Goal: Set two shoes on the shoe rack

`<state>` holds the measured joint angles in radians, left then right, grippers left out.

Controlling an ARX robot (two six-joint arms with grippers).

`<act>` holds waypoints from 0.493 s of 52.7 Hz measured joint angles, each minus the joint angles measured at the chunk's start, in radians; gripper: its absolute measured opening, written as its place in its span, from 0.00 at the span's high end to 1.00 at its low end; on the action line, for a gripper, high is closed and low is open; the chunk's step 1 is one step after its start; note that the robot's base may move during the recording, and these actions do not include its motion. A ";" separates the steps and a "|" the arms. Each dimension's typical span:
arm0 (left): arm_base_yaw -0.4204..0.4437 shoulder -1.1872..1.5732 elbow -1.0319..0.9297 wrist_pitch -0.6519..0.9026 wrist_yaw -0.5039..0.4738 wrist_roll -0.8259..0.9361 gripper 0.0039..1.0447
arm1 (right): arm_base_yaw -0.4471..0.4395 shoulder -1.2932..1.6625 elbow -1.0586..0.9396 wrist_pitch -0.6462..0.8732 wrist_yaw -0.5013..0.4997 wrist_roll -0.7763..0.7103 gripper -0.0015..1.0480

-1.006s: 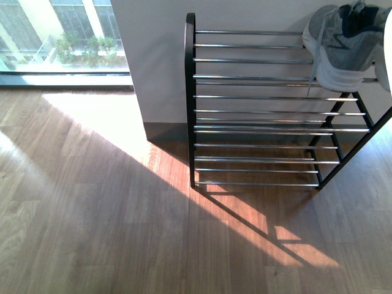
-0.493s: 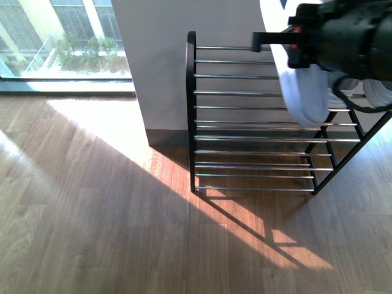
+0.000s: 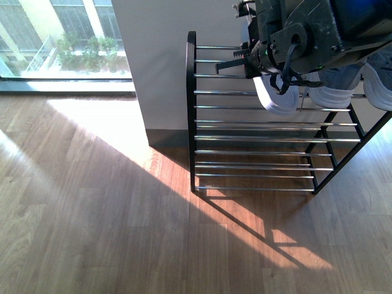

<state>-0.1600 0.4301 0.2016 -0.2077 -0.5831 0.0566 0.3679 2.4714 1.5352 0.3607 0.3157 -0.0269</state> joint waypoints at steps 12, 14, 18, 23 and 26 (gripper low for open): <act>0.000 0.000 0.000 0.000 0.000 0.000 0.98 | -0.042 0.157 0.195 -0.071 0.077 -0.087 0.98; 0.000 0.000 0.000 0.000 0.000 0.000 0.98 | -0.050 0.175 0.221 -0.077 0.092 -0.117 0.98; 0.000 0.000 0.000 0.000 0.000 0.000 0.98 | -0.056 0.193 0.254 -0.085 0.105 -0.144 0.98; 0.000 0.000 0.000 0.000 0.000 0.000 0.98 | -0.061 0.212 0.298 -0.115 0.114 -0.164 0.98; 0.000 0.000 0.000 0.000 0.000 0.000 0.98 | -0.062 0.216 0.309 -0.116 0.116 -0.177 0.89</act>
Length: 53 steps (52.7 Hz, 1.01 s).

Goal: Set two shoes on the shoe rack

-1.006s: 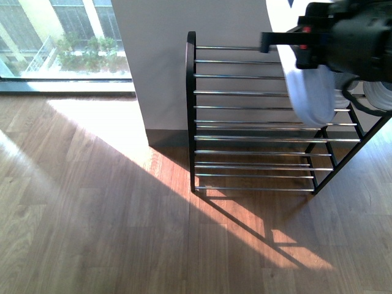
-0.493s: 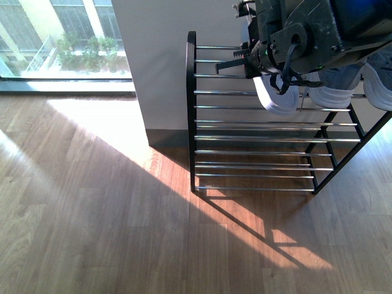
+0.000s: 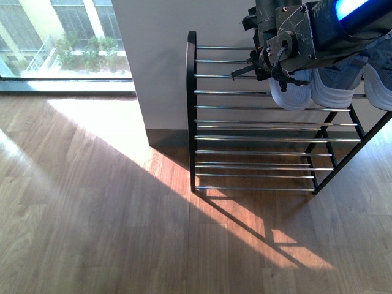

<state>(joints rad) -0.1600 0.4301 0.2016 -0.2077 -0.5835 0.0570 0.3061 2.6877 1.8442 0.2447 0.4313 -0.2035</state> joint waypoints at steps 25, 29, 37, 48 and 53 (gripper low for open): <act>0.000 0.000 0.000 0.000 0.000 0.000 0.98 | 0.001 -0.432 -0.575 0.354 -0.238 0.039 0.08; 0.000 0.000 0.000 0.000 0.000 0.000 0.98 | -0.004 -0.537 -0.716 0.439 -0.283 0.053 0.09; 0.000 0.000 0.000 0.000 0.000 0.000 0.98 | -0.033 -0.781 -1.076 0.678 -0.379 0.081 0.09; 0.000 0.000 0.000 0.000 0.000 0.000 0.98 | -0.111 -1.044 -1.436 0.823 -0.466 0.180 0.09; 0.000 0.000 0.000 0.000 0.000 0.000 0.98 | -0.145 -1.113 -1.553 0.917 -0.496 0.215 0.09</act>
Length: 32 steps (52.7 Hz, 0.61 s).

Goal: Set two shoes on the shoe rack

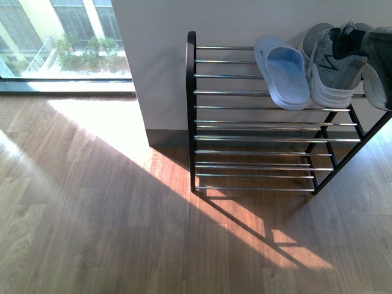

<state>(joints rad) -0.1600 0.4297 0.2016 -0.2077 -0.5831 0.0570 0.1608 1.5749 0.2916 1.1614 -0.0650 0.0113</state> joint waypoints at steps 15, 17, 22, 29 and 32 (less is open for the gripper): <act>0.000 0.000 0.000 0.000 0.000 0.000 0.98 | -0.012 -0.056 -0.114 0.162 0.193 0.002 0.29; 0.000 0.000 0.000 0.000 -0.001 0.000 0.98 | -0.023 -0.101 -0.140 0.142 0.196 -0.001 0.37; 0.000 0.000 0.000 0.000 0.000 0.000 0.98 | -0.043 -0.208 -0.186 0.079 0.177 -0.004 0.55; 0.015 0.053 -0.003 0.119 0.133 -0.065 0.98 | -0.070 -0.356 -0.231 -0.025 0.151 -0.005 0.81; 0.019 0.145 0.014 0.209 0.199 -0.102 0.98 | -0.077 -0.409 -0.241 -0.066 0.145 -0.005 0.89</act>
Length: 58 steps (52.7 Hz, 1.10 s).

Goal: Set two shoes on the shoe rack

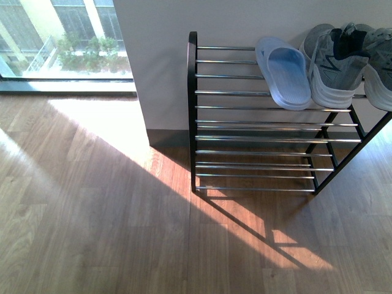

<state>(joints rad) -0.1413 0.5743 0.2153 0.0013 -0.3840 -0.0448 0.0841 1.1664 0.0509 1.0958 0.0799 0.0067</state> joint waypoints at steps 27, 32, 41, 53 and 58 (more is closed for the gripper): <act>-0.180 1.106 0.624 0.280 0.220 -0.206 0.98 | -0.081 -0.494 -0.031 -0.444 -0.080 -0.003 0.98; -0.197 1.263 0.793 0.234 0.223 -0.187 0.98 | -0.081 -0.557 -0.031 -0.501 -0.080 -0.003 0.98; -0.220 1.489 1.086 0.125 0.228 -0.149 0.98 | -0.081 -0.646 -0.032 -0.584 -0.080 -0.003 0.98; -0.256 1.772 1.479 -0.009 0.257 -0.136 0.98 | -0.081 -0.750 -0.032 -0.682 -0.080 -0.003 0.98; -0.270 1.869 1.617 -0.069 0.264 -0.150 0.98 | -0.081 -0.783 -0.032 -0.714 -0.080 -0.003 0.98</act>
<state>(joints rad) -0.4110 2.4435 1.8328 -0.0681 -0.1200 -0.1944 0.0032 0.3836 0.0193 0.3817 -0.0002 0.0032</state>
